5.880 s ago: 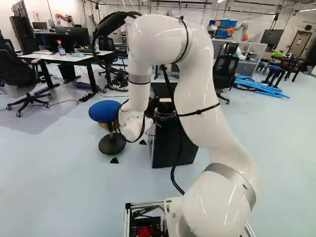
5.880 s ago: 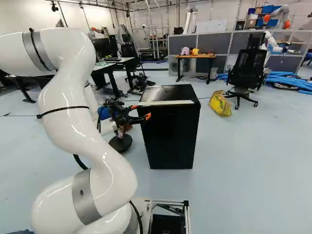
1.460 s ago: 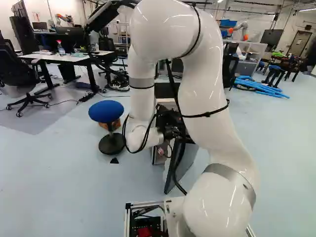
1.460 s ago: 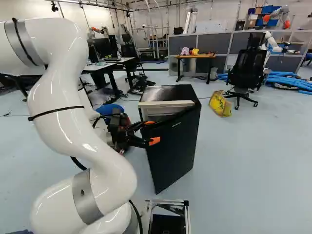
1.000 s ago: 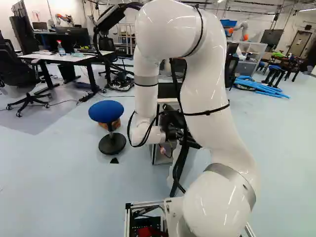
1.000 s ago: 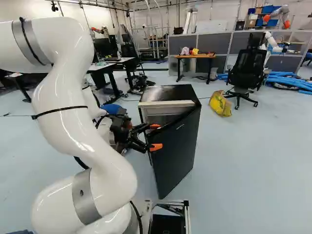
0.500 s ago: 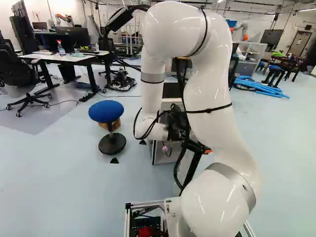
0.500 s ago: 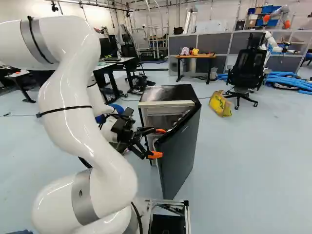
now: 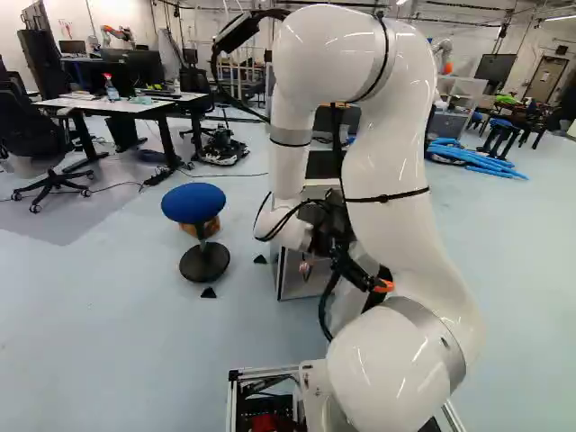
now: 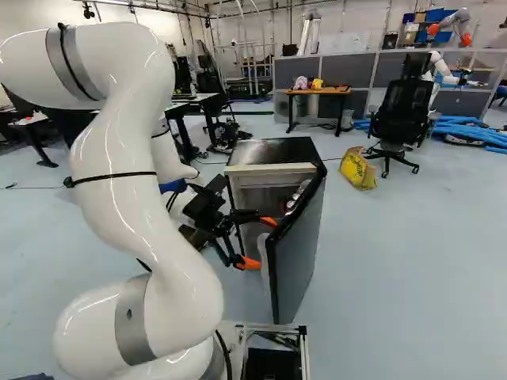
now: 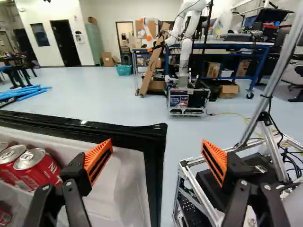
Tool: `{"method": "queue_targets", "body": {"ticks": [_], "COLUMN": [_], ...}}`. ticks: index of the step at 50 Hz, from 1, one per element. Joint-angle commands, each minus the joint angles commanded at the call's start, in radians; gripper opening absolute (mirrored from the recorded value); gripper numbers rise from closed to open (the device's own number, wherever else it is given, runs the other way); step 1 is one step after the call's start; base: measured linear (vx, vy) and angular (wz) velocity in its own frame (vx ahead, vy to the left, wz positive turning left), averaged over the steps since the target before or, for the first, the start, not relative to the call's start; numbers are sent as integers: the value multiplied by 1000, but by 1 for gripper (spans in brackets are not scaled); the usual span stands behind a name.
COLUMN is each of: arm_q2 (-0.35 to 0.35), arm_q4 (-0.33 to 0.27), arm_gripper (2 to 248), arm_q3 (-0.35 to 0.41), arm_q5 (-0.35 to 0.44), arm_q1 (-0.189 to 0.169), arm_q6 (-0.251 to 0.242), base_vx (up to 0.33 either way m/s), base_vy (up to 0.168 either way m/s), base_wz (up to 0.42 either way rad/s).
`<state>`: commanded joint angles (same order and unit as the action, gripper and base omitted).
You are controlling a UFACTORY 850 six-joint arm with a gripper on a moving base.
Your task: Grab a drink from the fridge
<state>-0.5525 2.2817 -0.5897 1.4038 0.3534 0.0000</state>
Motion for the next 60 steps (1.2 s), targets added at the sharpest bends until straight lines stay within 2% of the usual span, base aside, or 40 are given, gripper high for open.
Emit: {"method": "queue_targets", "body": {"ticks": [18, 41, 49, 60], "arm_q2": [11, 21, 21, 16], "arm_q4": [54, 116, 128, 133], "arm_gripper": [247, 247, 247, 247], "arm_q3": [-40, -123, -161, -217], "arm_q5": [-29, -41, -41, -41], "arm_q1": [-81, -203, -256, -347], "arm_q6": [0, 0, 0, 0], "base_vx": [0, 0, 0, 0], "base_vy": [0, 0, 0, 0], "base_wz": [0, 0, 0, 0]}}
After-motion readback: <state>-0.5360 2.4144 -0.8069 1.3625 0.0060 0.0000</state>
